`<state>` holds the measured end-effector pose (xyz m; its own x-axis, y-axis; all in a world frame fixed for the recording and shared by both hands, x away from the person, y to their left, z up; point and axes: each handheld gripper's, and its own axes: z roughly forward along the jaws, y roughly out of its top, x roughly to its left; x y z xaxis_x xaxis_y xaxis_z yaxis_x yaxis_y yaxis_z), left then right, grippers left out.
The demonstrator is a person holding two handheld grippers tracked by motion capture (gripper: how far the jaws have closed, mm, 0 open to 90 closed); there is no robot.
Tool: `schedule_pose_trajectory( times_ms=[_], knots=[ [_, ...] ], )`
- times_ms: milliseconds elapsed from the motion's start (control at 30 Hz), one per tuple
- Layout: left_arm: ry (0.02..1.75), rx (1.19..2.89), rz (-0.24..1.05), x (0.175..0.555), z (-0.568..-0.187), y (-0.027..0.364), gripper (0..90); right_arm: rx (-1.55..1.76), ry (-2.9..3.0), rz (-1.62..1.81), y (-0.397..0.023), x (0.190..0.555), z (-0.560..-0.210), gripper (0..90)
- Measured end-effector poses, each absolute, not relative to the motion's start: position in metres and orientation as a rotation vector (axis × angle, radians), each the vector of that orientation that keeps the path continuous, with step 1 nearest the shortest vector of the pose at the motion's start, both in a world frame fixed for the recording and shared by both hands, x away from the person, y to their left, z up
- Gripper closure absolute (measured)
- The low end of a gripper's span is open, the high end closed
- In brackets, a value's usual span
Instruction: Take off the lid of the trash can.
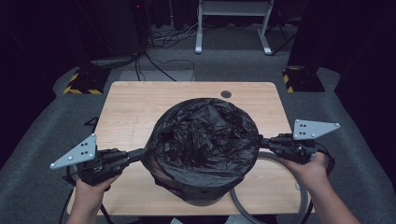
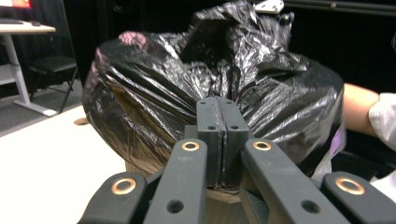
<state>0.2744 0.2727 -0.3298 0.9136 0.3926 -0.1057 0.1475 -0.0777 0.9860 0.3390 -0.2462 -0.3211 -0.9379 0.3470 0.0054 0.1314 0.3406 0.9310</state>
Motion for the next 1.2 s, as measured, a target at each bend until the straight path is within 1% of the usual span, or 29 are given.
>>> schedule_pose_trajectory(
  times_ms=[100,167,267,333,400,467,500,533,600,667,767,800,833,967,1000,1067,1100,1133,1200],
  knots=[
    [0.437,1.691,0.229,0.276,-0.330,0.268,86.7,0.420,2.489,1.556,-0.238,0.341,-0.328,90.0],
    [0.446,1.712,0.235,0.277,-0.331,0.265,86.6,0.408,2.548,1.474,-0.231,0.342,-0.337,90.0],
    [0.465,1.790,0.260,0.280,-0.335,0.258,90.0,0.406,2.590,1.444,-0.225,0.342,-0.349,90.0],
    [0.485,1.838,0.259,0.284,-0.341,0.254,90.0,0.404,2.588,1.442,-0.224,0.342,-0.351,90.0],
    [0.491,1.826,0.249,0.287,-0.345,0.254,90.0,0.415,2.571,1.449,-0.224,0.343,-0.351,90.0],
    [0.494,1.762,0.255,0.286,-0.344,0.259,89.9,0.419,2.549,1.458,-0.226,0.343,-0.348,90.0],
    [0.493,1.724,0.245,0.286,-0.342,0.262,84.5,0.421,2.536,1.464,-0.229,0.343,-0.346,90.0],
    [0.494,1.701,0.238,0.285,-0.340,0.266,73.5,0.426,2.518,1.474,-0.232,0.343,-0.343,90.0],
    [0.509,1.684,0.240,0.284,-0.334,0.271,56.6,0.435,2.481,1.496,-0.238,0.341,-0.336,90.0],
    [0.510,1.662,0.223,0.283,-0.330,0.276,49.5,0.439,2.439,1.520,-0.242,0.340,-0.329,90.0],
    [0.516,1.628,0.213,0.282,-0.325,0.283,41.4,0.450,2.385,1.546,-0.245,0.340,-0.320,90.0],
    [0.505,1.592,0.205,0.282,-0.323,0.287,40.4,0.451,2.380,1.552,-0.245,0.340,-0.318,90.0],
    [0.505,1.592,0.205,0.282,-0.323,0.287,38.8,0.451,2.380,1.552,-0.245,0.340,-0.318,90.0],
    [0.505,1.548,0.174,0.286,-0.317,0.288,38.3,0.445,2.378,1.540,-0.242,0.341,-0.317,90.0],
    [0.510,1.559,0.155,0.289,-0.314,0.284,37.7,0.445,2.381,1.533,-0.241,0.342,-0.318,90.0],
    [0.542,1.607,0.155,0.295,-0.311,0.274,38.1,0.446,2.384,1.527,-0.241,0.343,-0.318,90.0],
    [0.547,1.626,0.151,0.297,-0.310,0.270,42.6,0.448,2.383,1.530,-0.241,0.344,-0.318,90.0],
    [0.546,1.635,0.154,0.299,-0.310,0.267,51.7,0.447,2.381,1.530,-0.241,0.344,-0.318,90.0],
    [0.566,1.655,0.144,0.304,-0.310,0.263,64.1,0.445,2.378,1.531,-0.241,0.344,-0.317,90.0]
  ],
)
